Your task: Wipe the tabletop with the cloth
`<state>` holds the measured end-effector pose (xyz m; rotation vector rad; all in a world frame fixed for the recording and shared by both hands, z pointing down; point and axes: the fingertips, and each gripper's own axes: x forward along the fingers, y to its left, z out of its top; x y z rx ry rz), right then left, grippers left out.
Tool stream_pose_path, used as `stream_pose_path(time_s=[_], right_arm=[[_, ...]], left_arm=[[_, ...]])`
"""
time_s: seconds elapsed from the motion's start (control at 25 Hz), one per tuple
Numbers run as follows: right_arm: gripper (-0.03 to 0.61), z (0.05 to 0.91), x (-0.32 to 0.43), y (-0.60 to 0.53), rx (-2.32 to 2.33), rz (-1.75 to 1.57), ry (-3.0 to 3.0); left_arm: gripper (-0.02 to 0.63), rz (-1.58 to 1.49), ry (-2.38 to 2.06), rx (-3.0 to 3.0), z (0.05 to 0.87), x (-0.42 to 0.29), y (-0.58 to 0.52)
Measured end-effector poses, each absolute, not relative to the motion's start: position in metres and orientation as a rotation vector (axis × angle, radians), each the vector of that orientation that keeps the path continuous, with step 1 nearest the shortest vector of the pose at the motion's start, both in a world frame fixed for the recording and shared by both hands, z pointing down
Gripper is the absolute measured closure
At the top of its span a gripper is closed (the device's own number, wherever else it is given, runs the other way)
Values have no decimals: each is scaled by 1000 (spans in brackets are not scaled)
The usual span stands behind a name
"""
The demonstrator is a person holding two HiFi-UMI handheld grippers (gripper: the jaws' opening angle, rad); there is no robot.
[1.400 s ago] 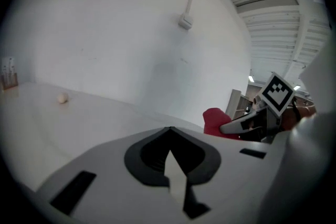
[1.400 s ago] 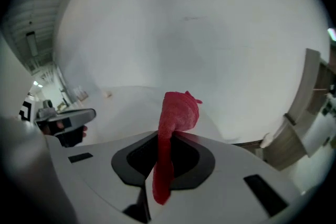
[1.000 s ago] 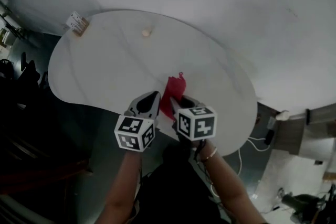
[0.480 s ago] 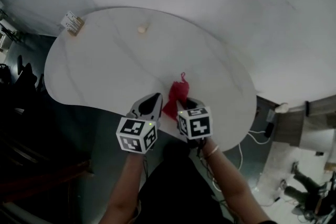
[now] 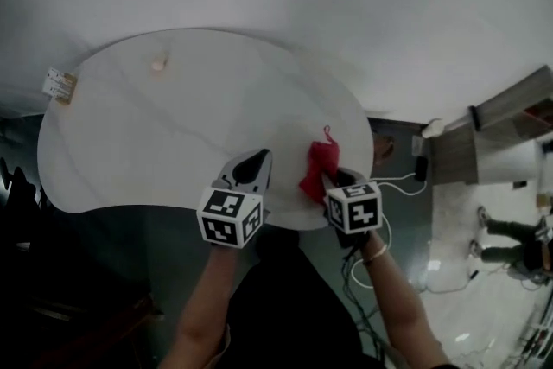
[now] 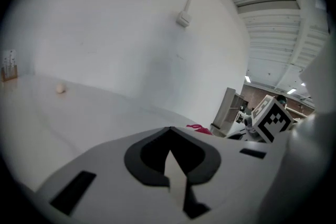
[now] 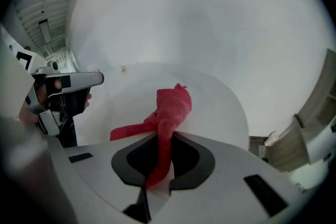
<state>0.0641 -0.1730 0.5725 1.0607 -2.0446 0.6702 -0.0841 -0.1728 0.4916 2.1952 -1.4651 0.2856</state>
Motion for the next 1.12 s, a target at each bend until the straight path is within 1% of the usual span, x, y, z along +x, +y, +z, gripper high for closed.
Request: stream_pose_path(time_s=[0.2, 0.36, 0.48, 0.56, 0.64, 0.72, 0.88, 1.12], right_arm=[[534, 572, 146, -167, 1239, 716, -1948], [534, 572, 197, -161, 1340, 712, -1862], [534, 566, 224, -159, 1404, 706, -1803], [534, 555, 223, -159, 1431, 750, -1833], [534, 539, 201, -160, 1401, 783, -1916], [534, 523, 163, -159, 1312, 793, -2016], [534, 505, 49, -139, 1040, 818, -2230], [534, 502, -123, -96, 588, 845, -2435]], left_arm=[[611, 311, -1343, 2283, 490, -31, -178], [611, 327, -1280, 2323, 488, -1, -178], [611, 330, -1265, 2337, 486, 10, -176], [611, 330, -1276, 2333, 486, 8, -172], [611, 331, -1305, 2313, 488, 0, -166], [611, 327, -1355, 2283, 489, -17, -158], [611, 322, -1494, 2189, 492, -76, -137], [611, 278, -1806, 1955, 485, -192, -90]])
